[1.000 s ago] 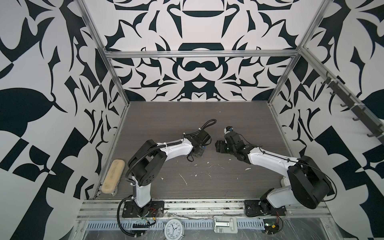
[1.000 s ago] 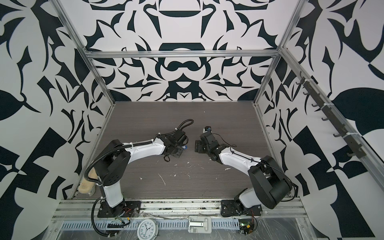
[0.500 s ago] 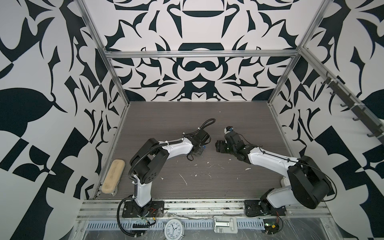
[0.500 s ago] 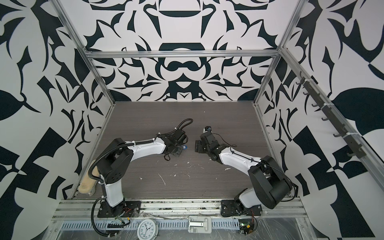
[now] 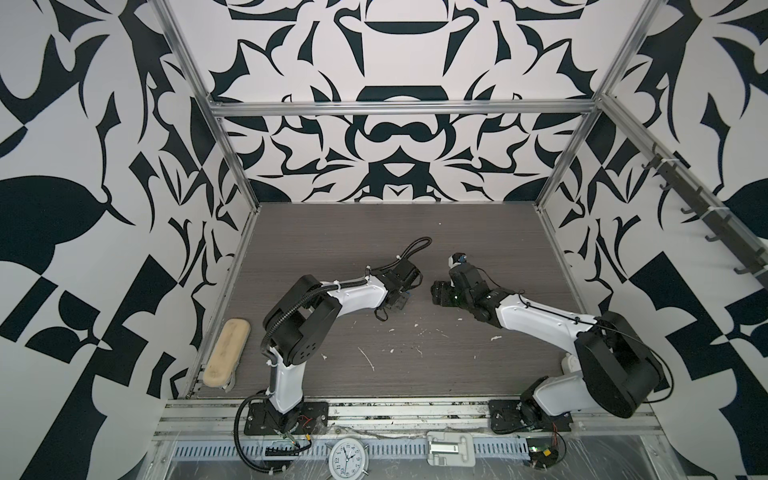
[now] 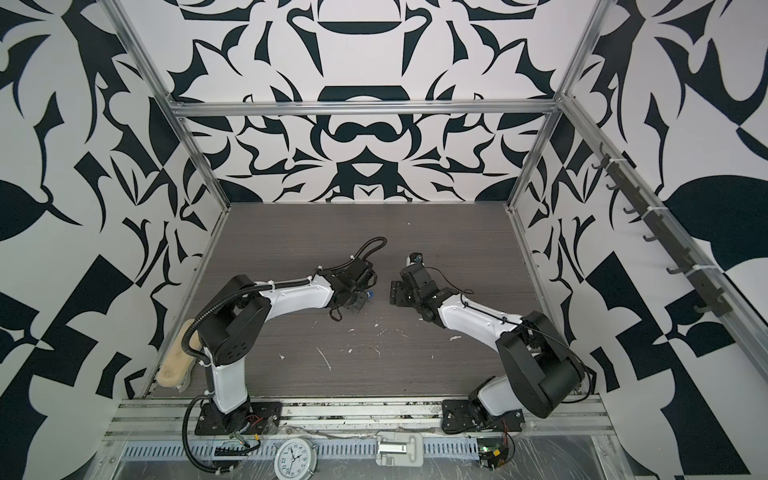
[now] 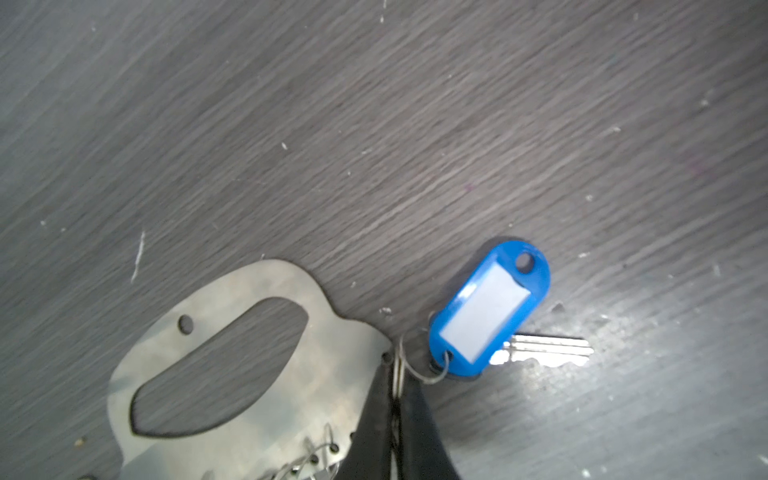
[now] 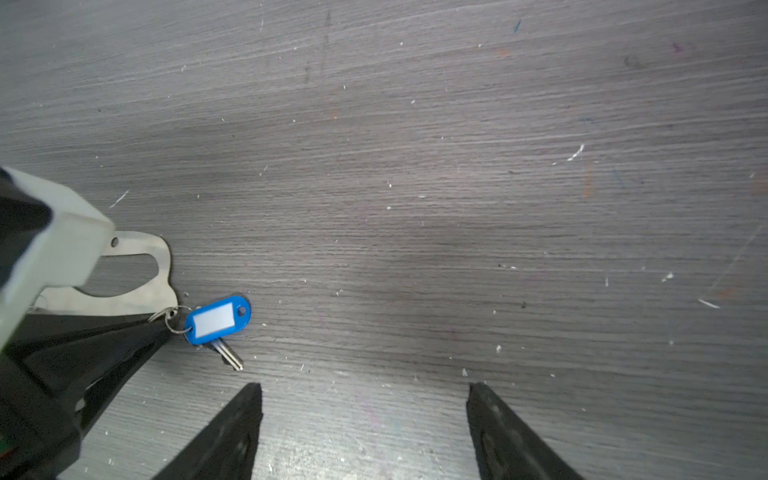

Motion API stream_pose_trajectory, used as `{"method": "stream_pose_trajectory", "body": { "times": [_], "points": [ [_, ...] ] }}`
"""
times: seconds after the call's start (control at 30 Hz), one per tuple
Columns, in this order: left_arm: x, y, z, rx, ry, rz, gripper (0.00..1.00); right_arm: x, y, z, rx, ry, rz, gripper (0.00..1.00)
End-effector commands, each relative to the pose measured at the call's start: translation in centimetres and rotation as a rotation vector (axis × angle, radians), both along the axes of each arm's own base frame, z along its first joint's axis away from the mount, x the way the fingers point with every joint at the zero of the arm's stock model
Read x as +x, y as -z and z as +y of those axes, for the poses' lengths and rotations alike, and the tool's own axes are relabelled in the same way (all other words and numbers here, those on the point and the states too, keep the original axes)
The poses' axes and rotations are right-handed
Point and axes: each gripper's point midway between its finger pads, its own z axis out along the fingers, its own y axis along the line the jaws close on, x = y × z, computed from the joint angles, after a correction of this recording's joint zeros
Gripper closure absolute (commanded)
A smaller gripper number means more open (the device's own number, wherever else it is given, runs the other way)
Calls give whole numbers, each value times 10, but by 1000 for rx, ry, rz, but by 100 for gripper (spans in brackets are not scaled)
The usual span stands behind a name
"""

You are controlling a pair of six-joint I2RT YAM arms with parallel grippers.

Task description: Remove the keys from the keyring

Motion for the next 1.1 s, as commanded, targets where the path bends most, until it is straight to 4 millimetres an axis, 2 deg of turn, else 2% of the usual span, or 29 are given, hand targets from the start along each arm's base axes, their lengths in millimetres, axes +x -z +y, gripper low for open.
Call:
{"method": "stream_pose_trajectory", "body": {
  "times": [0.0, 0.1, 0.23, 0.33, 0.37, 0.47, 0.63, 0.83, 0.97, 1.07],
  "points": [
    [0, -1, 2, 10, -3, 7, 94, 6, -23, -1, 33, 16, -51, 20],
    [1, -11, 2, -5, -2, -10, 100, 6, -28, -4, 27, 25, -74, 23],
    [-2, -29, 1, -42, 3, -26, 100, 8, -41, -9, 39, 50, -136, 23],
    [-5, -51, -1, -88, 10, -47, 100, 11, -54, -9, 75, 49, -207, 20],
    [-6, -58, -1, -103, 14, -53, 100, 14, -60, -15, 69, 72, -256, 20],
    [-12, -87, -7, -183, 41, -70, 100, 11, -76, -14, 82, 45, -297, 19],
    [-31, -134, -20, -328, 129, -86, 100, 3, -99, 3, 91, -97, -316, 18],
    [-49, -186, -20, -461, 195, -140, 100, -20, -132, 25, 222, -275, -437, 20],
    [-62, -211, -18, -531, 225, -153, 100, -37, -163, 39, 312, -389, -513, 23],
    [-70, -221, -17, -568, 237, -152, 100, -50, -185, 50, 372, -480, -548, 28]
  ]
}}
